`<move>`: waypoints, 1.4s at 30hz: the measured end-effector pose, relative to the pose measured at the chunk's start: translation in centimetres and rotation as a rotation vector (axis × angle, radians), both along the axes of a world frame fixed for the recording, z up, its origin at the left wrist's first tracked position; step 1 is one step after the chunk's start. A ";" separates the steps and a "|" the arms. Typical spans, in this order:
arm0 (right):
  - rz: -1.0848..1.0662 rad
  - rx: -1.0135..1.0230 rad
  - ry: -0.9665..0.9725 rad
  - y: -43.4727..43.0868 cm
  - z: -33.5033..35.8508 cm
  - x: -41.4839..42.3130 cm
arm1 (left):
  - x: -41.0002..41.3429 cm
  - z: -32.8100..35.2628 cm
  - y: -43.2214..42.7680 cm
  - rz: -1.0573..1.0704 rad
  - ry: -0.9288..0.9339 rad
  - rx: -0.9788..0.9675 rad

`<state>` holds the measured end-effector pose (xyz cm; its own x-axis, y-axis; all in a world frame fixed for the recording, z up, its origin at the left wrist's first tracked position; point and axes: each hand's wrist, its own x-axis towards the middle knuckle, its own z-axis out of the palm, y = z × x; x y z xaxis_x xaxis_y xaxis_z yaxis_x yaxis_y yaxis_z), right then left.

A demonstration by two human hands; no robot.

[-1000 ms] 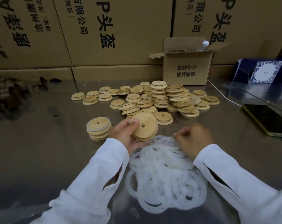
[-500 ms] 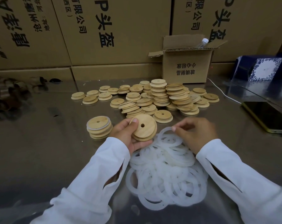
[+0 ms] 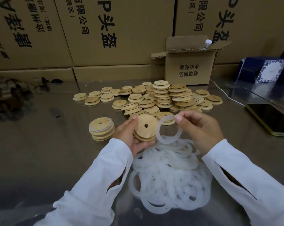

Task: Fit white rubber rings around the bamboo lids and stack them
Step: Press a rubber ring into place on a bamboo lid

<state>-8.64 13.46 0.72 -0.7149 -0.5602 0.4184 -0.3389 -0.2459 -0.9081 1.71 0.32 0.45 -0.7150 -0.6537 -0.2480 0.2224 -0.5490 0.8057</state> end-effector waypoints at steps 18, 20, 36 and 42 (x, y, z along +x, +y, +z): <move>-0.096 0.044 -0.073 -0.9 -0.3 1.4 | 0.2 -1.3 1.0 -0.354 0.019 -0.365; -0.091 0.043 -0.066 -0.9 -0.3 1.5 | 0.2 -1.3 1.0 -0.360 0.028 -0.371; -0.069 0.073 -0.127 -0.9 -0.4 1.2 | 0.2 -1.3 1.0 -0.322 0.053 -0.455; -0.100 0.092 -0.187 -0.9 -0.2 1.2 | 0.2 -1.4 1.0 -0.283 0.037 -0.512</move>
